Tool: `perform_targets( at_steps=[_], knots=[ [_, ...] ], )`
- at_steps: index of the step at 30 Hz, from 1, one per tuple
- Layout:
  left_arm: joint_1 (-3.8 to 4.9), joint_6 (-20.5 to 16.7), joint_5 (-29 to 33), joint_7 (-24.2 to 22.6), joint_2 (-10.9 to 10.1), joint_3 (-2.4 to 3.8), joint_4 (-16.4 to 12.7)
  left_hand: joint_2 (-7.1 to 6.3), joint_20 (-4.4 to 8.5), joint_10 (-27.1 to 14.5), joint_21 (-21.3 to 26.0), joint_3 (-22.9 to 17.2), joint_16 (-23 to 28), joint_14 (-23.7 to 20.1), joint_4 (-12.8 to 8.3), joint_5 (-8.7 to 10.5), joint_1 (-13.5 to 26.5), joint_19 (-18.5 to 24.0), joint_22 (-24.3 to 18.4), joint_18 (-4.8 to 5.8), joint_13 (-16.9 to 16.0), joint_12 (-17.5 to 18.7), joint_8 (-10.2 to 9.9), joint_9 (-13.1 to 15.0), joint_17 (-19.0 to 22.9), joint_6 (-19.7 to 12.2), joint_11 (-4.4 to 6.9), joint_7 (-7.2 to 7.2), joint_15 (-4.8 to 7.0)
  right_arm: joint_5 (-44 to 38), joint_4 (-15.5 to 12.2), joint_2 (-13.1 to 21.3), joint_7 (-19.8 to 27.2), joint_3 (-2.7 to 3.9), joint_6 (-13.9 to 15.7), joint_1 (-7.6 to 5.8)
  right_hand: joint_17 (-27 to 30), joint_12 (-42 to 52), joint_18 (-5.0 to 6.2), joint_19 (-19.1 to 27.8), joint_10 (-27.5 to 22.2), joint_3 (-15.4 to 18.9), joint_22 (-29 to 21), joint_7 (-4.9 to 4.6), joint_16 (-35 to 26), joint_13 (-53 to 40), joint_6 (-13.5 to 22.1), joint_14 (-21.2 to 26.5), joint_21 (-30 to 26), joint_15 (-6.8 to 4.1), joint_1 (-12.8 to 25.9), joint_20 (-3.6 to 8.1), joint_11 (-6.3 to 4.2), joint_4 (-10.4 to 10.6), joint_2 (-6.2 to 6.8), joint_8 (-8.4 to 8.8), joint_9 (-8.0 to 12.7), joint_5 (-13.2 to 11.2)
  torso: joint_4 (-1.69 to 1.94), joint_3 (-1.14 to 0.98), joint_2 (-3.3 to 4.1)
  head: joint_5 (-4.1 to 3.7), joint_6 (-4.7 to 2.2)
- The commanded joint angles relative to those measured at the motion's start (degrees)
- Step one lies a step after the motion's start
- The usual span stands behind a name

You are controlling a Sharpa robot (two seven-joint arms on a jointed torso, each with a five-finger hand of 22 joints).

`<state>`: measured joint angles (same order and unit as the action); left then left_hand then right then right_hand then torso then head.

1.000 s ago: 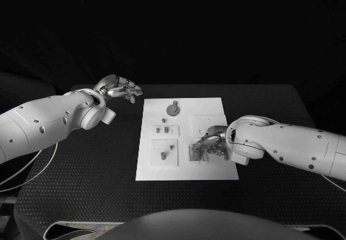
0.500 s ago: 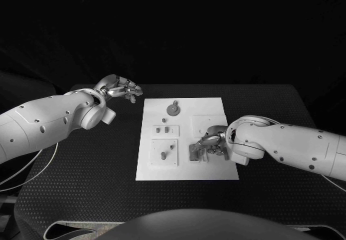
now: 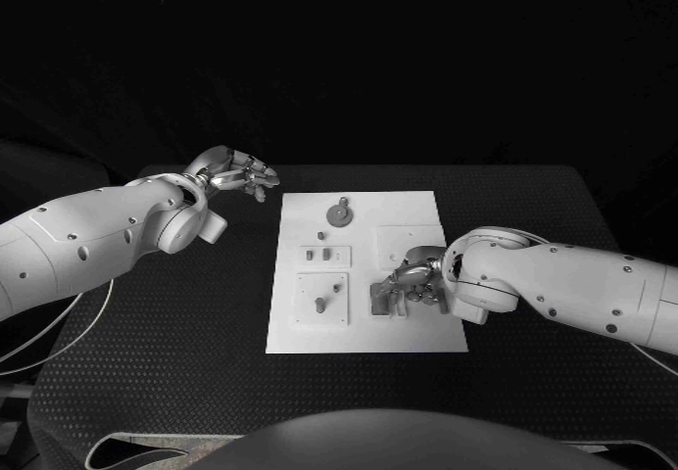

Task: Assemble the parts on the task board

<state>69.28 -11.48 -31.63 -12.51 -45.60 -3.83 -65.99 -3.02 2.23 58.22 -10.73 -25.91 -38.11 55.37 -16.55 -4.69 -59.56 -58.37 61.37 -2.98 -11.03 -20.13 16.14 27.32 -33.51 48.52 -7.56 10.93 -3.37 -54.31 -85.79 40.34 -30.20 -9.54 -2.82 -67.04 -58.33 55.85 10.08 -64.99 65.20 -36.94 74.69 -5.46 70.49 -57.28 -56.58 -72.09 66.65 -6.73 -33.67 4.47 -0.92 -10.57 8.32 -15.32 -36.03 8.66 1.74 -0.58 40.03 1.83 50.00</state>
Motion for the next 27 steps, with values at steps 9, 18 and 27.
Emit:
perform_targets(
  at_steps=[9,18,27],
  knots=[
    [0.07,0.7,0.36,-0.31,0.08,0.04,-0.01,0.02,0.11,-0.31,-0.19,0.01,0.31,0.08,0.09,-0.2,0.6,-0.29,0.09,-0.54,-0.08,-0.31,0.27,-0.08,-0.11,0.05,0.04,-0.37,0.01,-3.47,-2.64,3.51,2.58,0.01,2.48,0.05,-0.12,0.21,4.92,0.26,-0.23,-0.24,-0.03,-0.12,-0.22,0.1,-0.08,0.23,-0.22,-0.16,-0.74,0.08,0.08,0.18,0.04,-0.05,-0.18,-0.05,-0.02,-0.01,-0.01,-0.18,-0.1],
    [0.07,0.6,0.36,-0.3,-0.05,0.04,-0.1,0.06,0.12,-0.31,-0.19,-0.01,0.32,0.1,0.09,-0.21,0.6,-0.3,0.1,-0.54,-0.1,-0.34,0.29,-0.08,-0.14,0.06,0.05,-0.37,0.01,-4.33,-5.0,8.55,5.23,0.48,2.5,-1.79,-0.15,0.65,4.92,-0.25,0.6,0.22,0.11,0.04,-0.07,0.23,-0.46,-0.52,0.14,-0.27,-1.92,0.14,-0.09,-1.28,-1.3,-0.35,-0.48,-0.09,-0.06,-0.02,-0.03,-0.49,-0.43],
    [0.07,0.65,0.36,-0.29,-0.03,0.04,-0.12,0.05,0.12,-0.3,-0.2,-0.01,0.33,0.11,0.08,-0.2,0.62,-0.31,0.12,-0.55,-0.11,-0.37,0.3,-0.09,-0.18,0.06,0.05,-0.37,0.02,-9.52,-3.19,11.62,3.13,0.46,-4.56,-2.41,0.15,0.62,4.92,-0.98,2.35,0.9,0.26,0.46,-0.13,0.94,-1.78,-1.89,0.59,-0.5,-2.11,-0.05,-0.46,-2.24,-3.4,-0.97,-0.78,-0.05,-0.01,0.04,0.02,-0.91,-0.67]
  ],
)
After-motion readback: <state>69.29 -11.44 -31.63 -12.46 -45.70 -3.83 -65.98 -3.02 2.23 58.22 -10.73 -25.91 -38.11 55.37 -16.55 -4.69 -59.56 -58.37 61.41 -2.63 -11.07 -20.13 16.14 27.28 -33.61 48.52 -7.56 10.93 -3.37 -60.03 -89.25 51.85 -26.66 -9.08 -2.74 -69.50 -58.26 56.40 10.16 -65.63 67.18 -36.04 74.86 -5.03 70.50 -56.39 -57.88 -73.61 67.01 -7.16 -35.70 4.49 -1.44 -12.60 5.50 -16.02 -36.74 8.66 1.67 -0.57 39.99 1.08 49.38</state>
